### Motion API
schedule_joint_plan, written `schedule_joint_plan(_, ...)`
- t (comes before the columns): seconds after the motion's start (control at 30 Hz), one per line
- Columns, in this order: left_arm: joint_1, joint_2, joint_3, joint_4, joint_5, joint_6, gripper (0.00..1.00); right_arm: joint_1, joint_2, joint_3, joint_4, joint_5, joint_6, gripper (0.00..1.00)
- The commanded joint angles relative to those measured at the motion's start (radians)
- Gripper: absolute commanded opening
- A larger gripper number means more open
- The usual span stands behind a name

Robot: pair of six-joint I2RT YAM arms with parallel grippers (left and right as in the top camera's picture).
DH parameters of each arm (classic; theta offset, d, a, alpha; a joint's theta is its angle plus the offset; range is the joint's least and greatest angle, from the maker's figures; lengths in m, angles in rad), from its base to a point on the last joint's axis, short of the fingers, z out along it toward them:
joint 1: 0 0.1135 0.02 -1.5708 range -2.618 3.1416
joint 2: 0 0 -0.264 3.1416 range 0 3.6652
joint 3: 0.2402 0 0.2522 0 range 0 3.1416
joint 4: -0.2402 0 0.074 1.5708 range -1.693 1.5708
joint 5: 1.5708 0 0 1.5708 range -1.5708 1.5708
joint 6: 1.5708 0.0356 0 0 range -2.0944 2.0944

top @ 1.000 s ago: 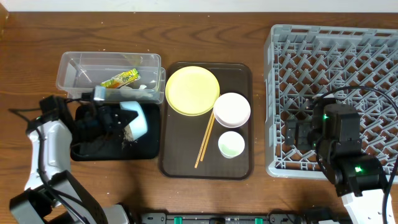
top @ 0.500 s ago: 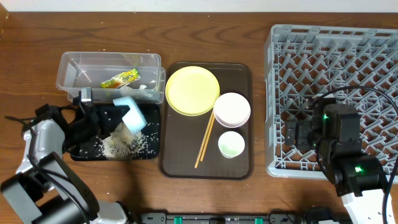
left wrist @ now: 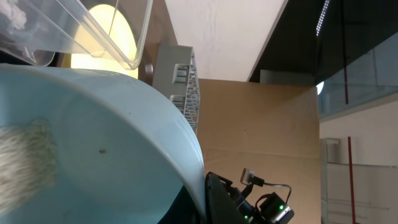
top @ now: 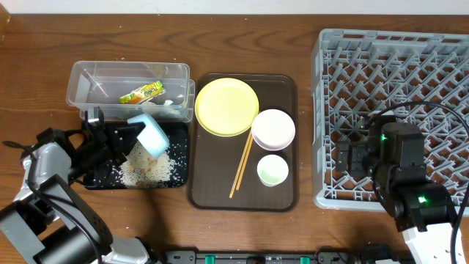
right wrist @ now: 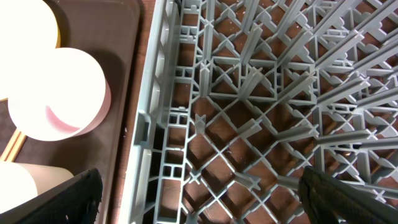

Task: Sort waste into correct bins and load items into the dishwasher rack
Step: 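Lift the blue bowl and tip the rice onto the black tray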

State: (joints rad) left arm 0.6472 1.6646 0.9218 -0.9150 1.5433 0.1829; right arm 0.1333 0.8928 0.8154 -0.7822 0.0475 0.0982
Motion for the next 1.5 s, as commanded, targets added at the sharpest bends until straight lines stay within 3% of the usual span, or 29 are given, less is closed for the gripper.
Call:
schedule_joint_plan(0.0,0.009,0.004,-0.004,0.0,0.029,-0.005,0.06,-0.01,-0.004,0.019,0.0,-0.003,0.01,0.99)
schedule_joint_plan(0.23,0.009,0.004,-0.004,0.0,-0.009,-0.027,0.06,-0.01,-0.004,0.019,-0.001,-0.003,0.01,0.99)
schedule_joint_plan(0.37,0.009,0.004,-0.004,0.003,-0.177,-0.236,0.06,-0.01,-0.004,0.019,0.0,-0.003,0.01,0.99)
schedule_joint_plan(0.47,0.009,0.004,-0.004,0.017,-0.158,-0.27,0.06,-0.01,-0.004,0.019,-0.001,-0.003,0.01,0.99)
schedule_joint_plan(0.57,0.009,0.004,-0.004,0.079,0.032,-0.173,0.06,-0.01,-0.004,0.019,0.0,-0.003,0.01,0.99)
schedule_joint_plan(0.7,0.009,0.004,-0.004,0.113,0.007,-0.172,0.06,-0.01,-0.004,0.019,-0.001,-0.003,0.01,0.99)
schedule_joint_plan(0.87,0.009,0.004,-0.004,0.113,-0.149,-0.305,0.06,-0.01,-0.004,0.019,-0.001,-0.003,0.01,0.99)
schedule_joint_plan(0.93,0.009,0.004,-0.003,0.127,-0.092,-0.284,0.06,-0.01,-0.004,0.019,-0.001,-0.003,0.01,0.99)
schedule_joint_plan(0.97,0.009,0.004,-0.004,0.145,0.005,-0.204,0.06,-0.01,-0.004,0.019,-0.001,-0.003,0.01,0.99)
schedule_joint_plan(1.03,0.007,0.002,-0.002,0.139,0.029,-0.142,0.06,-0.01,-0.004,0.019,0.0,-0.003,0.01,0.99)
schedule_joint_plan(1.13,0.007,0.002,-0.002,0.139,-0.005,-0.148,0.06,-0.01,-0.004,0.019,0.0,-0.003,0.01,0.99)
schedule_joint_plan(1.27,0.009,0.002,-0.002,0.135,-0.088,-0.252,0.06,-0.01,-0.004,0.019,0.0,-0.003,0.01,0.99)
schedule_joint_plan(1.47,0.009,0.002,-0.002,0.135,0.03,-0.173,0.06,-0.01,-0.004,0.019,0.0,-0.003,0.01,0.99)
